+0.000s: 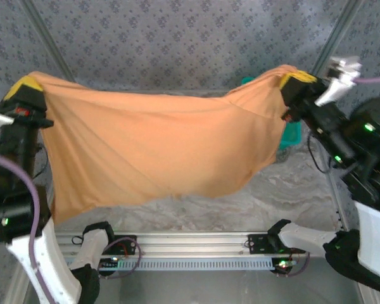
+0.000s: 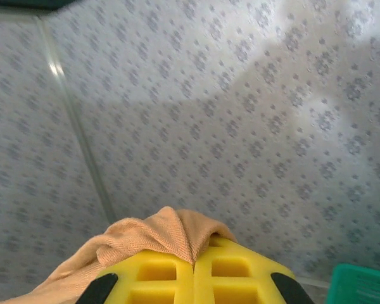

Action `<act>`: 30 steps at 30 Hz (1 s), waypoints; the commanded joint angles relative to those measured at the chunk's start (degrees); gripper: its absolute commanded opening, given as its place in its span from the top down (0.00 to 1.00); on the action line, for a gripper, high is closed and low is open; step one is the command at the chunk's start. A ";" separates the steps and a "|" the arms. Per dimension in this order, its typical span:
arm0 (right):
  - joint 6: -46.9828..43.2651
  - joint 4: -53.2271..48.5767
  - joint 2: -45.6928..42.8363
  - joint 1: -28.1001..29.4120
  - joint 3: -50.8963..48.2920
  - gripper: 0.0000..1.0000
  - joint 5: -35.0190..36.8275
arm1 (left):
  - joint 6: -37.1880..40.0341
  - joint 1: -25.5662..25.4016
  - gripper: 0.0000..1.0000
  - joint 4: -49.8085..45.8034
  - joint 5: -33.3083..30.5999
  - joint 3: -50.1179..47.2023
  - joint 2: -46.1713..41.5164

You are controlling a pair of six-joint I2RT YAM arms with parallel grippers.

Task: Fold the inside-out t-shirt

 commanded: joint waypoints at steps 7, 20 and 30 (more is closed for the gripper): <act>-1.83 6.11 22.16 -8.65 -4.20 1.00 -0.84 | -0.46 -0.13 1.00 15.55 0.84 -27.06 14.90; 8.78 -14.99 82.80 -11.71 48.74 0.21 -9.92 | 1.63 -1.86 0.39 4.24 -6.03 -9.69 61.91; 16.10 -2.62 54.92 -7.14 -2.19 0.20 -15.18 | 1.28 -9.20 0.30 6.94 -3.09 -28.90 41.85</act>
